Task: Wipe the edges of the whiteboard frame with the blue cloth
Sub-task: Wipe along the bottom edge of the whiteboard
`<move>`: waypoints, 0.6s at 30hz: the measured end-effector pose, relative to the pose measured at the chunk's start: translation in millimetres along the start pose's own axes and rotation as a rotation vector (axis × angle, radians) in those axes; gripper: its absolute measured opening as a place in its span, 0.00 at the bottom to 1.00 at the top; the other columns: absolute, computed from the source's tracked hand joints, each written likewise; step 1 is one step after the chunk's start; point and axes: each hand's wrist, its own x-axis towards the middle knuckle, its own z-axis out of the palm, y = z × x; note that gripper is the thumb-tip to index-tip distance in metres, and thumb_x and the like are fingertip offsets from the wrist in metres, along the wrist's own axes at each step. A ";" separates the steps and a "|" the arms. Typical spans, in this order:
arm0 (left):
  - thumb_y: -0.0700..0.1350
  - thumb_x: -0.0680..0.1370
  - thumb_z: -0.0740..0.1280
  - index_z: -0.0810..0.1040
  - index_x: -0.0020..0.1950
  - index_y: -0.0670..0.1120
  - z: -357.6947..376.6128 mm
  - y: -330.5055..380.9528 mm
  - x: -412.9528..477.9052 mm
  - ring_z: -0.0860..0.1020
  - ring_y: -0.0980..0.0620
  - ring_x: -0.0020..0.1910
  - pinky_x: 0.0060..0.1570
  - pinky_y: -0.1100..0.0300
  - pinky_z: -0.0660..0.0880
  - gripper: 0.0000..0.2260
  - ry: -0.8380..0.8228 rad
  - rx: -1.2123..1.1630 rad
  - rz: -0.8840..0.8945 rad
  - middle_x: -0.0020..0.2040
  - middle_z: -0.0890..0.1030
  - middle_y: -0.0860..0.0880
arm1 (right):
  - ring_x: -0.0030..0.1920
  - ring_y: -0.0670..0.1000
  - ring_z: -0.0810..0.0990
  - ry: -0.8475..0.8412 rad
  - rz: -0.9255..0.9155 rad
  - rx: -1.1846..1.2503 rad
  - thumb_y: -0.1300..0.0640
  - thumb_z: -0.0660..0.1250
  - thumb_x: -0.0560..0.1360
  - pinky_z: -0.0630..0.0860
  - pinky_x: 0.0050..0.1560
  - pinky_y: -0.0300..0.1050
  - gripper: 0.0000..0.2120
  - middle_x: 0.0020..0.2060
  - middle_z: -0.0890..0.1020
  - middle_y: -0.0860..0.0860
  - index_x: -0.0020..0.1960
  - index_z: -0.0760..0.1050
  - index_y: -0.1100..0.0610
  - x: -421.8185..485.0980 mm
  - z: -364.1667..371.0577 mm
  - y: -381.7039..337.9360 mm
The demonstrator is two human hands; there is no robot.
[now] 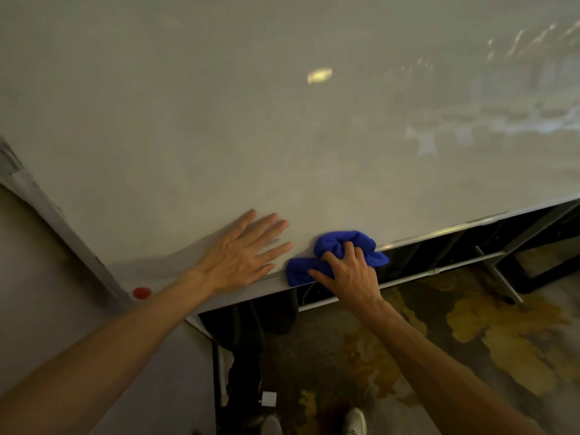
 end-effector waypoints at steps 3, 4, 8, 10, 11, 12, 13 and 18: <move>0.52 0.84 0.59 0.76 0.73 0.48 -11.6 18.8 49.1 0.67 0.38 0.76 0.74 0.39 0.62 0.20 0.009 -0.055 -0.003 0.76 0.70 0.39 | 0.57 0.54 0.74 -0.032 -0.004 0.077 0.31 0.58 0.73 0.77 0.45 0.46 0.25 0.61 0.70 0.54 0.61 0.72 0.46 6.3 -16.4 39.1; 0.51 0.83 0.59 0.78 0.70 0.47 -17.2 25.0 66.4 0.71 0.39 0.73 0.72 0.40 0.66 0.19 0.014 -0.087 0.007 0.73 0.73 0.39 | 0.55 0.53 0.75 -0.046 0.003 0.113 0.31 0.60 0.73 0.76 0.44 0.45 0.25 0.61 0.70 0.54 0.62 0.72 0.46 7.5 -24.1 54.0; 0.50 0.81 0.60 0.84 0.62 0.46 -40.3 48.9 144.1 0.83 0.44 0.54 0.57 0.49 0.79 0.17 -0.013 -0.268 0.020 0.58 0.85 0.45 | 0.49 0.55 0.79 -0.077 0.070 0.155 0.30 0.62 0.72 0.71 0.40 0.44 0.30 0.58 0.74 0.55 0.70 0.65 0.41 8.7 -62.9 117.5; 0.52 0.83 0.58 0.79 0.68 0.48 -53.0 66.8 196.6 0.82 0.45 0.57 0.58 0.51 0.77 0.18 -0.193 -0.360 0.008 0.61 0.83 0.47 | 0.49 0.57 0.80 -0.110 0.114 0.157 0.29 0.63 0.70 0.74 0.42 0.47 0.35 0.55 0.77 0.54 0.73 0.58 0.38 5.2 -87.9 157.8; 0.54 0.84 0.55 0.74 0.72 0.50 -56.6 73.5 219.1 0.80 0.45 0.61 0.61 0.51 0.74 0.20 -0.335 -0.380 -0.008 0.65 0.81 0.47 | 0.50 0.57 0.80 -0.140 0.132 0.143 0.28 0.63 0.69 0.75 0.44 0.49 0.37 0.54 0.77 0.54 0.74 0.57 0.38 4.8 -99.9 175.0; 0.57 0.84 0.53 0.70 0.76 0.52 -59.2 80.3 243.7 0.77 0.44 0.65 0.64 0.50 0.72 0.22 -0.472 -0.391 -0.016 0.69 0.78 0.47 | 0.52 0.57 0.80 -0.176 0.153 0.113 0.28 0.64 0.68 0.77 0.46 0.50 0.38 0.54 0.78 0.54 0.74 0.58 0.38 3.0 -113.0 194.2; 0.59 0.84 0.52 0.65 0.78 0.54 -62.2 88.6 271.1 0.75 0.43 0.68 0.66 0.50 0.70 0.23 -0.600 -0.409 -0.013 0.73 0.74 0.46 | 0.54 0.57 0.79 -0.218 0.175 0.079 0.27 0.65 0.68 0.77 0.49 0.52 0.38 0.55 0.78 0.53 0.73 0.60 0.40 -0.7 -126.8 216.1; 0.62 0.83 0.52 0.57 0.81 0.57 -68.5 136.5 394.0 0.69 0.43 0.74 0.69 0.48 0.68 0.26 -0.824 -0.402 0.070 0.77 0.68 0.46 | 0.56 0.56 0.79 -0.325 0.277 -0.016 0.28 0.69 0.64 0.71 0.45 0.48 0.36 0.57 0.80 0.49 0.66 0.71 0.44 -33.9 -185.3 314.2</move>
